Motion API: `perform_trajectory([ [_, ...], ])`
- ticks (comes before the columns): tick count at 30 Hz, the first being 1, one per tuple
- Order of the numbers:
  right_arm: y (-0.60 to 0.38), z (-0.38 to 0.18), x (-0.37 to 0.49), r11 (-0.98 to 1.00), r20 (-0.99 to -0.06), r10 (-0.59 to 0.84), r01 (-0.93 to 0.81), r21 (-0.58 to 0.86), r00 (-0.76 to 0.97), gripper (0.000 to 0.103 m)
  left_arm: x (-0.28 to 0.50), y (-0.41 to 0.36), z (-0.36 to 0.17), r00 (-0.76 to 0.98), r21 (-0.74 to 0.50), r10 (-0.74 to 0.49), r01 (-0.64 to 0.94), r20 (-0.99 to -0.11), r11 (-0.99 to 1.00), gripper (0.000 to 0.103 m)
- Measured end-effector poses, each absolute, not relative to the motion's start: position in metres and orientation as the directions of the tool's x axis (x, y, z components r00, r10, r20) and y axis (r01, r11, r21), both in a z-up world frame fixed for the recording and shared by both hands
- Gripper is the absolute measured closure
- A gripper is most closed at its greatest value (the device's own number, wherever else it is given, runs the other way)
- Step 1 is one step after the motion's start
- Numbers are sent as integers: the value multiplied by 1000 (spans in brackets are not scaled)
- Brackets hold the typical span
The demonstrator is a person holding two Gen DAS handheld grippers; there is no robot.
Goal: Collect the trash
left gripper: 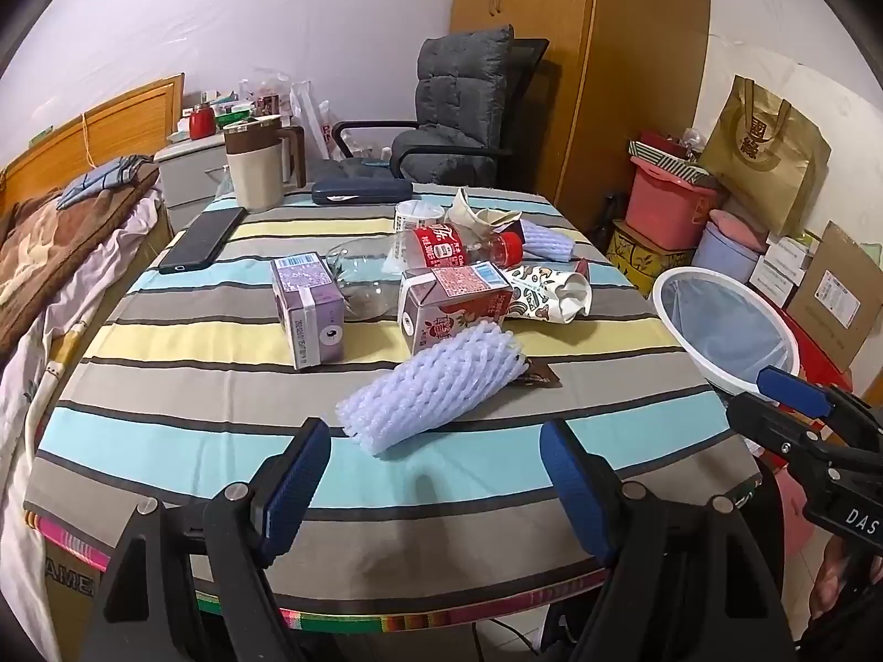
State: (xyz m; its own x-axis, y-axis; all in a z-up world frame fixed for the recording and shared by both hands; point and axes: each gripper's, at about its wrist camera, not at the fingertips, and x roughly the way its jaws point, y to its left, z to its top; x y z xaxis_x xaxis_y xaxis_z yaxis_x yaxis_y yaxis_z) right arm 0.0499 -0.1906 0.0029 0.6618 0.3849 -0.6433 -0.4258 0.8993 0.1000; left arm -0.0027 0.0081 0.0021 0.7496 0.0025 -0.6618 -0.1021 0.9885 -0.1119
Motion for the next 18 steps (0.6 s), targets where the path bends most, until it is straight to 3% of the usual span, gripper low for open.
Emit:
perform_trajectory([
  [18, -187, 5, 47, 900, -640, 381, -426, 91, 667, 36, -7, 7, 8, 763, -110, -3, -89, -646, 990, 25],
])
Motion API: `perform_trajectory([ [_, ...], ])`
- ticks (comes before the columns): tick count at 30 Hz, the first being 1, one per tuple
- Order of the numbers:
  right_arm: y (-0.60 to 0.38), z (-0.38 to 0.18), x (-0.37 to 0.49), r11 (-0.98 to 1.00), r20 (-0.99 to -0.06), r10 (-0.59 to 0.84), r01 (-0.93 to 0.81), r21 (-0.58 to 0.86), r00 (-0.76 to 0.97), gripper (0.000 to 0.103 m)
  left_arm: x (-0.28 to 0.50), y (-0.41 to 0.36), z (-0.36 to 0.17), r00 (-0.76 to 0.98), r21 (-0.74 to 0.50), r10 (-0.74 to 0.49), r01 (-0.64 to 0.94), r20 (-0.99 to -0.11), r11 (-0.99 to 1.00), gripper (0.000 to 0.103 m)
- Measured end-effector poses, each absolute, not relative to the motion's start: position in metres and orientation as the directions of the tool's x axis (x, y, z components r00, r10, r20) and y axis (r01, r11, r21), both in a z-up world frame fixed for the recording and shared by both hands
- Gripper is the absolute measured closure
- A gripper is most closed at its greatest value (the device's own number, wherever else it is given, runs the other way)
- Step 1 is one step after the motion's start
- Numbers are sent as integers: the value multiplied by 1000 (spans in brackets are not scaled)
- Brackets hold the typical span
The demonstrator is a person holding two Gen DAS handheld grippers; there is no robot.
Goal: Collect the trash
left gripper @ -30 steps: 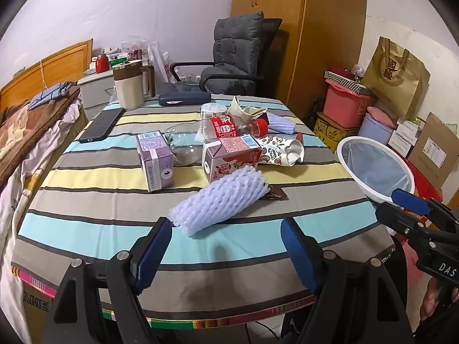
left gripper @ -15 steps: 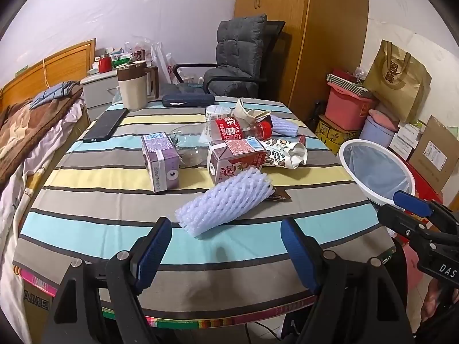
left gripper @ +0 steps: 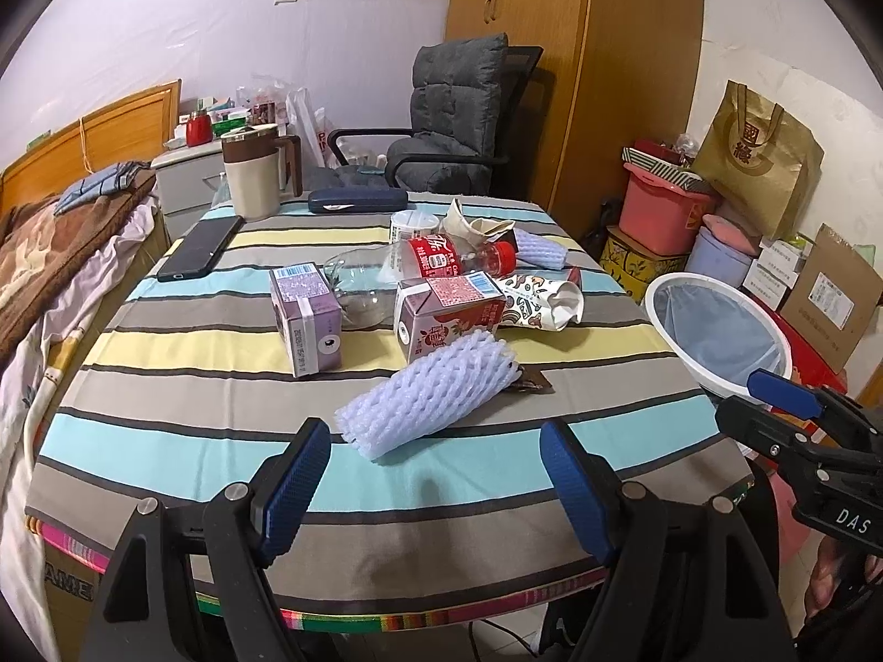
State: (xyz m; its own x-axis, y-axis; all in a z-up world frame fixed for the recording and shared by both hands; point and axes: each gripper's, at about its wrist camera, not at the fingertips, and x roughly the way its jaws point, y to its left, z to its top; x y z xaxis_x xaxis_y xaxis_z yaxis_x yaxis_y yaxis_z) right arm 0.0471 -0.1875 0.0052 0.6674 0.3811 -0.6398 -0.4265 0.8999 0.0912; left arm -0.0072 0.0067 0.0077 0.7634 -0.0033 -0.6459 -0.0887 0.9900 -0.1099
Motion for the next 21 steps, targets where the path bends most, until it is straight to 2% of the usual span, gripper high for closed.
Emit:
perform_trajectory([
  [21, -186, 5, 47, 900, -638, 382, -426, 93, 669, 36, -8, 5, 12, 770, -99, 7, -92, -638, 991, 25],
])
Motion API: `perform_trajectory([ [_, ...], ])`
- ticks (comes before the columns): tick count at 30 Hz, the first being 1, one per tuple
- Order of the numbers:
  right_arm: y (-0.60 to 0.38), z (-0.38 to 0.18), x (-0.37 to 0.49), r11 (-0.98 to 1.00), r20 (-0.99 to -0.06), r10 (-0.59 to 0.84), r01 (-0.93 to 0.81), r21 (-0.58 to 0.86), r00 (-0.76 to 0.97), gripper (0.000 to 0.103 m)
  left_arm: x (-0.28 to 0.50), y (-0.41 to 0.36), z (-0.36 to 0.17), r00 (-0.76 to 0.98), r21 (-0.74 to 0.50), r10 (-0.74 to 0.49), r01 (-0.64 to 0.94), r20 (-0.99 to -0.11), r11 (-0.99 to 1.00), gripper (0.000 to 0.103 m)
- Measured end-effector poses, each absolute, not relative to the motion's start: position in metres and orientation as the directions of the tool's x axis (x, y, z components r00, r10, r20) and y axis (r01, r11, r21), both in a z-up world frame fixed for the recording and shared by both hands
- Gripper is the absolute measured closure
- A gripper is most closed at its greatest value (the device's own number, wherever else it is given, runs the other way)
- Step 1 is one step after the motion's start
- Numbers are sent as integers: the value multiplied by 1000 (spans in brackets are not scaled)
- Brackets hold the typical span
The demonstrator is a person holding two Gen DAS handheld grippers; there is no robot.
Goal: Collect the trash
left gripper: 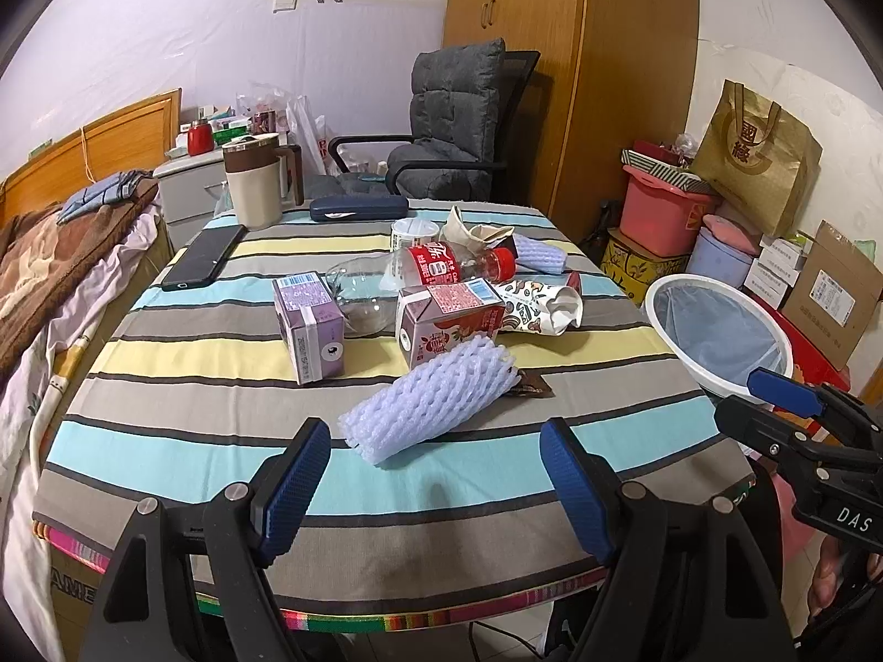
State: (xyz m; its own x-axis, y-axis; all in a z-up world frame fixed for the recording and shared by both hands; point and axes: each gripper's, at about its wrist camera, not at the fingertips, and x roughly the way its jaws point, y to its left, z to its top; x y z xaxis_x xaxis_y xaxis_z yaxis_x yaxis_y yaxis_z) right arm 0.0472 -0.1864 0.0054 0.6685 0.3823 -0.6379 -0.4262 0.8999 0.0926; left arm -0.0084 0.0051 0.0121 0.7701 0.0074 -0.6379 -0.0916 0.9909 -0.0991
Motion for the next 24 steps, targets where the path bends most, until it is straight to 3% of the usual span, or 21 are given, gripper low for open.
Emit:
perform_trajectory([
  [24, -187, 7, 48, 899, -636, 385, -427, 95, 669, 36, -11, 6, 10, 779, -97, -2, -75, -627, 992, 25],
])
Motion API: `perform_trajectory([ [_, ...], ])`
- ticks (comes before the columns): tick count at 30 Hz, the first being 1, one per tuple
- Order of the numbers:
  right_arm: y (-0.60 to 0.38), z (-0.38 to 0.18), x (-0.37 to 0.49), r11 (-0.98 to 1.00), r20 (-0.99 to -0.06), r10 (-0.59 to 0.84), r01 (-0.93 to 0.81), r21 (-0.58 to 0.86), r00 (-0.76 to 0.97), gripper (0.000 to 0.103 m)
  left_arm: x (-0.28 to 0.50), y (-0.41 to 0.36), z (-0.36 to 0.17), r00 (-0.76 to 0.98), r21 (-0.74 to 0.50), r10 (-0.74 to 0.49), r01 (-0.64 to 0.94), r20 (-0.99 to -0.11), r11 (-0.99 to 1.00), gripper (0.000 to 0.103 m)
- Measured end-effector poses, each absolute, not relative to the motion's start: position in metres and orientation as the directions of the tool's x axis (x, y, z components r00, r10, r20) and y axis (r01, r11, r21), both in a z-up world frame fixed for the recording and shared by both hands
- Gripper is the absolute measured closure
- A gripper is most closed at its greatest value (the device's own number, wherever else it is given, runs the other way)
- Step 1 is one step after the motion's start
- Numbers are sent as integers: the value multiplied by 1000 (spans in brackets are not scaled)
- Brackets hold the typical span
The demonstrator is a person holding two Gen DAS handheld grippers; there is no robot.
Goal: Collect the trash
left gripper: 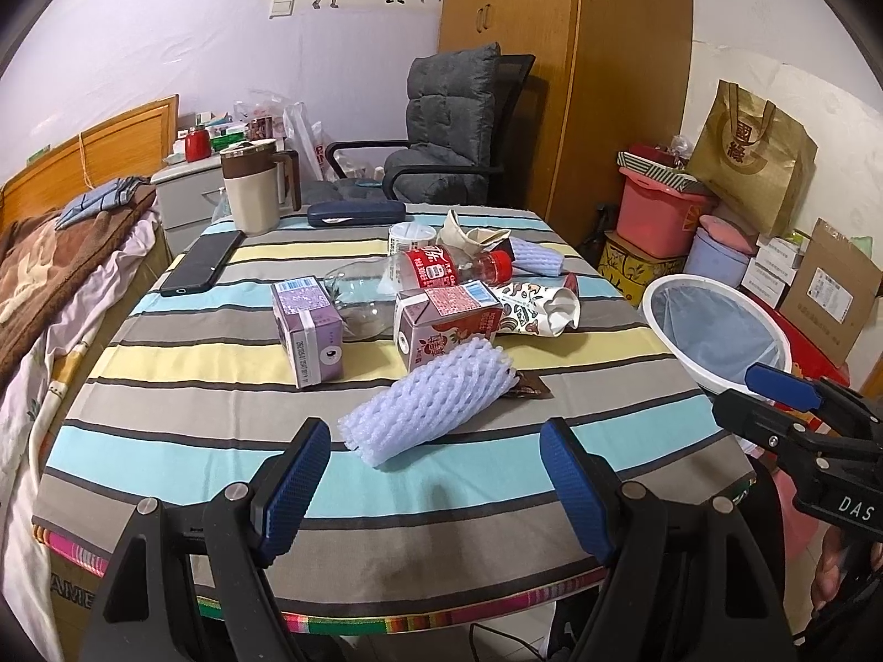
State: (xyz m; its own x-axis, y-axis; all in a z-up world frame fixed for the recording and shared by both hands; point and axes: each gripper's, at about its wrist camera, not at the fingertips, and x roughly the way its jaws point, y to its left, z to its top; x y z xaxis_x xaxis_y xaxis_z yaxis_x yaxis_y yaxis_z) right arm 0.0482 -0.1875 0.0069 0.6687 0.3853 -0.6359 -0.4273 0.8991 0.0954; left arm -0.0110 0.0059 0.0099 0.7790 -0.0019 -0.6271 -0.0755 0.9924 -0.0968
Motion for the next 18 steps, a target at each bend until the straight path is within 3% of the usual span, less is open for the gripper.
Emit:
perform_trajectory([
  [18, -183, -3, 64, 888, -652, 409, -442, 125, 638, 36, 16, 19, -3, 765, -70, 9, -71, -644, 995, 25],
])
